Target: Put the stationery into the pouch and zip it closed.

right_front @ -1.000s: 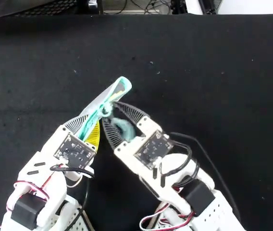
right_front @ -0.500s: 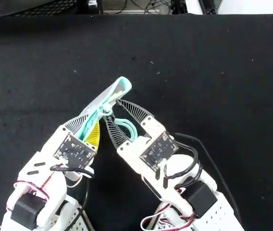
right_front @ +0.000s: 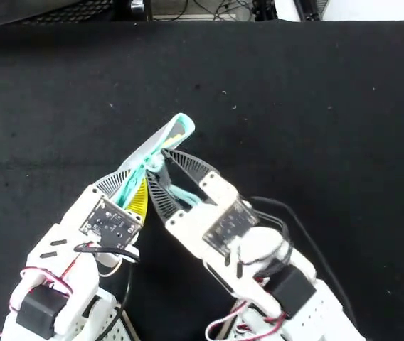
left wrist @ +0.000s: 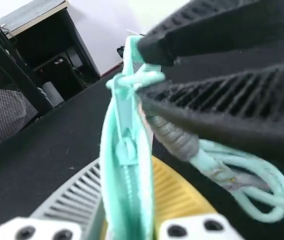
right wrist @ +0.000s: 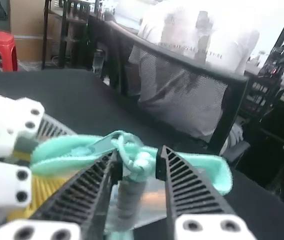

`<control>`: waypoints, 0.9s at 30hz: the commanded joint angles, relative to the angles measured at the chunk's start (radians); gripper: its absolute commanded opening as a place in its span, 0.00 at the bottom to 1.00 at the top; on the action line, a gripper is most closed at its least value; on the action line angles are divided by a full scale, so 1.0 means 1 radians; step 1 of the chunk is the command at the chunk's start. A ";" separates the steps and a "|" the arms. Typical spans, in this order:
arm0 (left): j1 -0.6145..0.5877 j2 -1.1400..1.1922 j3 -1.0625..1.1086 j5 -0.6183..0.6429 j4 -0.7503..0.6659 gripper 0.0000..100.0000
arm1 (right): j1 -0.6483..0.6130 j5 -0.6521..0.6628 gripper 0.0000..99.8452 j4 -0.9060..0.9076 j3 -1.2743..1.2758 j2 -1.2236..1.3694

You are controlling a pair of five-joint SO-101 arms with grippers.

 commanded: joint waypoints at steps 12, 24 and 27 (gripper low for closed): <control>-0.005 0.003 0.016 0.006 0.011 0.03 | -0.008 0.071 0.01 -0.021 -0.067 0.001; -0.005 0.003 0.016 0.006 0.009 0.03 | 0.052 0.074 0.01 0.095 -0.064 -0.076; -0.005 0.003 0.016 0.006 0.009 0.03 | 0.083 0.072 0.01 0.110 -0.058 -0.077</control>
